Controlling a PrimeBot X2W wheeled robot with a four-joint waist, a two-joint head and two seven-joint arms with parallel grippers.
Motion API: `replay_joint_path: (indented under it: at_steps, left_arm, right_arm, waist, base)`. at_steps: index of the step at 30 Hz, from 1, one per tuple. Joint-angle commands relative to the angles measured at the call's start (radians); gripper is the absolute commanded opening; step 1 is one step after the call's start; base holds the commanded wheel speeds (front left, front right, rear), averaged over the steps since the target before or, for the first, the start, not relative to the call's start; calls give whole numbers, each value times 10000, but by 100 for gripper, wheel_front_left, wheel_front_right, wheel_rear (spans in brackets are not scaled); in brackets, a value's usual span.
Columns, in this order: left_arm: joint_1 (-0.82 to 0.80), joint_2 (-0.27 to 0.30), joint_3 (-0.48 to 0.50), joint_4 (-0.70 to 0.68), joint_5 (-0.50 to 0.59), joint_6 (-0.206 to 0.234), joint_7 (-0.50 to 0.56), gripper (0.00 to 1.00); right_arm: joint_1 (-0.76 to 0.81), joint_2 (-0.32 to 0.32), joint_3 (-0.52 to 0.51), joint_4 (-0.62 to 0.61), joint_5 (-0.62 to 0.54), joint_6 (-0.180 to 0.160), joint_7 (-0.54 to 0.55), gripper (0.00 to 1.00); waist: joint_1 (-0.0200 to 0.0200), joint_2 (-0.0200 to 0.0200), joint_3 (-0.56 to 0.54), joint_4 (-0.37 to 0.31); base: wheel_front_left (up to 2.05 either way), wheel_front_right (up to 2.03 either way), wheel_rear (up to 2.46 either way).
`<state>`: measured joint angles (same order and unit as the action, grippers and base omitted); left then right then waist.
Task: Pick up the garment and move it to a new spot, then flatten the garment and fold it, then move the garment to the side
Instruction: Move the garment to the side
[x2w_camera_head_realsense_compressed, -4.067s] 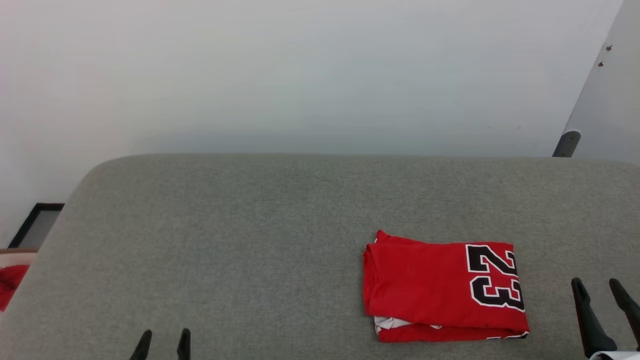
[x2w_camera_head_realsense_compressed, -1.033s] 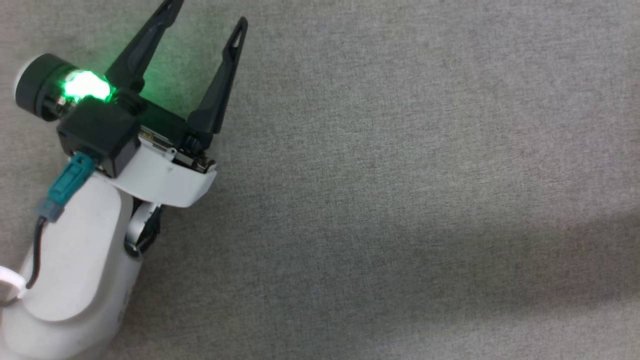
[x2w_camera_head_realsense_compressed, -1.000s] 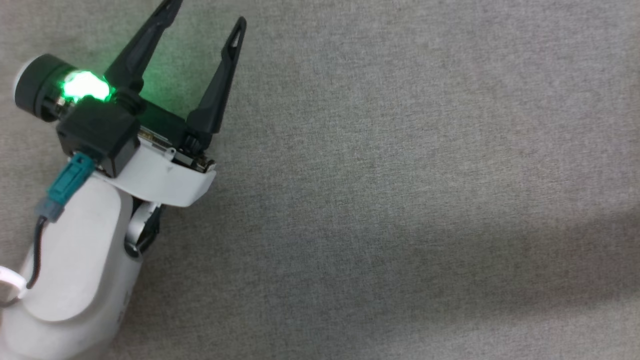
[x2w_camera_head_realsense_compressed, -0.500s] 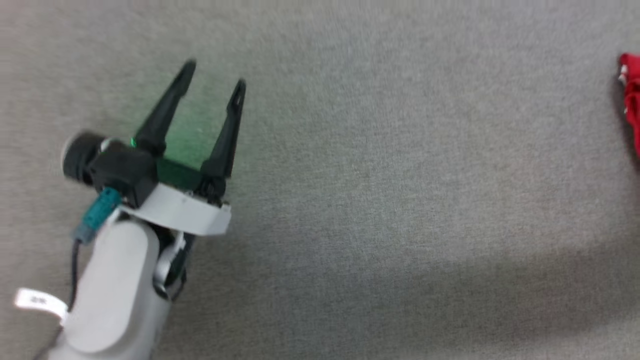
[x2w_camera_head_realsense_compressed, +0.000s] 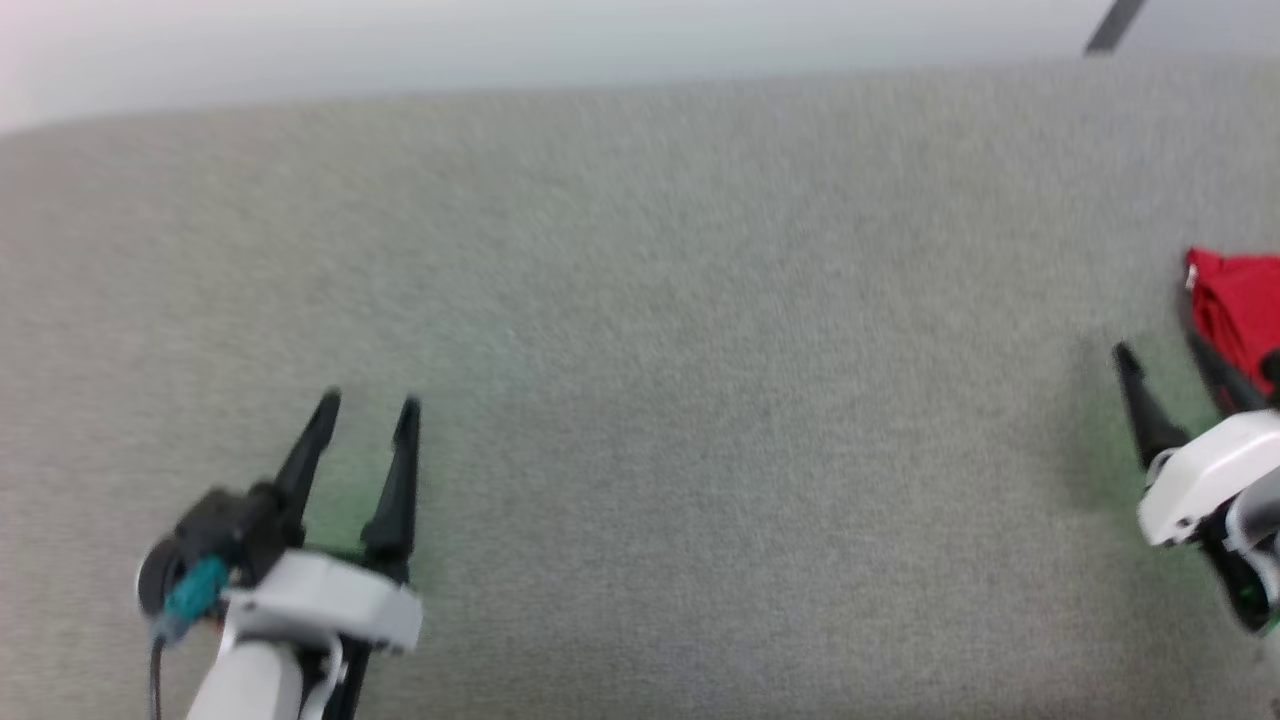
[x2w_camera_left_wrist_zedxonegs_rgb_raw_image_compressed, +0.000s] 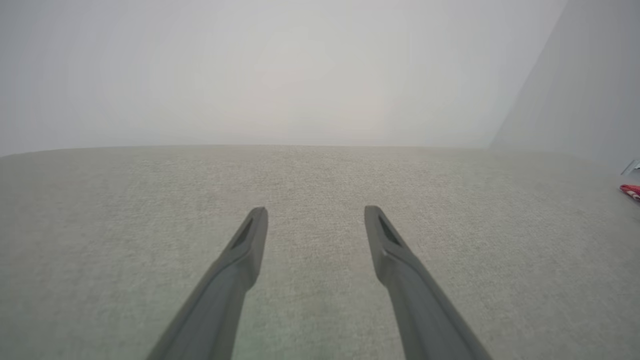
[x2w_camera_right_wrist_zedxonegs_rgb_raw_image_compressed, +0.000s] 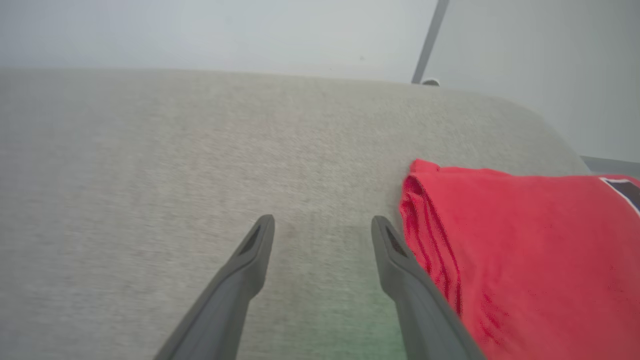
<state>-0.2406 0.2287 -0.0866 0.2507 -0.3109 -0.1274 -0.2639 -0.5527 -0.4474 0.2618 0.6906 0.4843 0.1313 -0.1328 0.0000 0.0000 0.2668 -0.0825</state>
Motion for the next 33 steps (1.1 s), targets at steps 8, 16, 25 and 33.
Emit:
replay_joint_path:
  at_steps: [8,16,25,33]
  left_arm:
    - [1474,-152,443,20,191,-30,0,100]
    - [2432,-141,586,-341,346,-38,2,100]
    - [3438,-424,835,-952,471,-39,2,100]
    - [4098,-356,719,-1358,659,-41,0,100]
  right_arm:
    - [945,792,76,-286,264,-11,-831,100]
    - [2179,957,-140,-1017,113,-11,-1072,100]
    - [4054,1236,-1164,-2554,-274,-11,-1144,100]
    - [5852,1907,-2243,-4358,-656,-11,-846,100]
  waist:
    - [0,0,-2428,912]
    - [0,0,-3111,1129]
    - [0,0,-3484,1393]
    - [0,0,-3593,1657]
  base:
    - [0,0,0]
    - [0,0,0]
    - [0,0,0]
    - [0,0,0]
